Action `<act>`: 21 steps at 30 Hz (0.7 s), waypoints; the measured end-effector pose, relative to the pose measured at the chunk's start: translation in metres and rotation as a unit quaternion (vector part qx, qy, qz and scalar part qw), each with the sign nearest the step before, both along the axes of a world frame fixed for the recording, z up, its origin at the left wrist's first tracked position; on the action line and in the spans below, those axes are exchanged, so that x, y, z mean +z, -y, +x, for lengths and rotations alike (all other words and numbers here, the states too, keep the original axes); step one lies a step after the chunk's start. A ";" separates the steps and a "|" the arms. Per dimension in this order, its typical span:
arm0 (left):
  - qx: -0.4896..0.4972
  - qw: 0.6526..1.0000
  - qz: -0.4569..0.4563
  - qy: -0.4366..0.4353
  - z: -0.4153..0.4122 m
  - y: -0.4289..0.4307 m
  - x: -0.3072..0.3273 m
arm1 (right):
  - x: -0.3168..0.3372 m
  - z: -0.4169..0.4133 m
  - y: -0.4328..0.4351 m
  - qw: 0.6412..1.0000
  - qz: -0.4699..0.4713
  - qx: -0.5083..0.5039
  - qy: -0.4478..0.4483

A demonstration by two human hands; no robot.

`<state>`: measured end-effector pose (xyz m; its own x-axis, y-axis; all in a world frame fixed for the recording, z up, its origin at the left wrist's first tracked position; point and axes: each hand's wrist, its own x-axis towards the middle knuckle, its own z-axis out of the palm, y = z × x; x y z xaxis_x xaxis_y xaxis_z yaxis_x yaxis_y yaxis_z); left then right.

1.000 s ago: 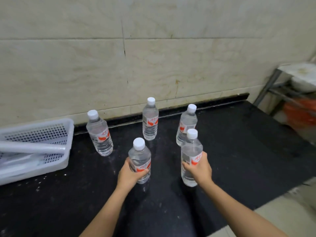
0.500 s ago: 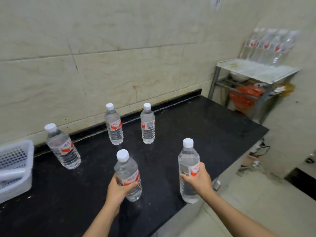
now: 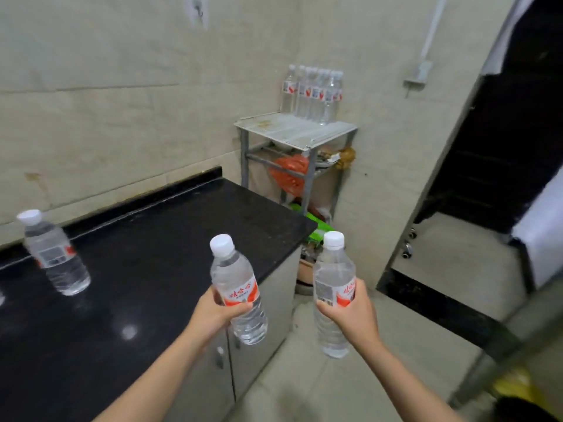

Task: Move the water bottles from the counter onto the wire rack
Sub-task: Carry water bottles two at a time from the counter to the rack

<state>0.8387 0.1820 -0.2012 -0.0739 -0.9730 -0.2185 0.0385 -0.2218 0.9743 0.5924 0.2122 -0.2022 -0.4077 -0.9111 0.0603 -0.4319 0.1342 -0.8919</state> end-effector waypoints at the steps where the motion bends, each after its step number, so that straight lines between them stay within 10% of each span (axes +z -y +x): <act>1: -0.024 1.000 0.002 0.005 -0.022 0.005 0.002 | 0.004 -0.020 -0.003 1.000 -0.005 -0.022 0.002; 21: -0.113 0.992 -0.005 -0.055 -0.317 0.208 0.014 | 0.045 -0.292 0.145 0.988 -0.051 -0.141 0.033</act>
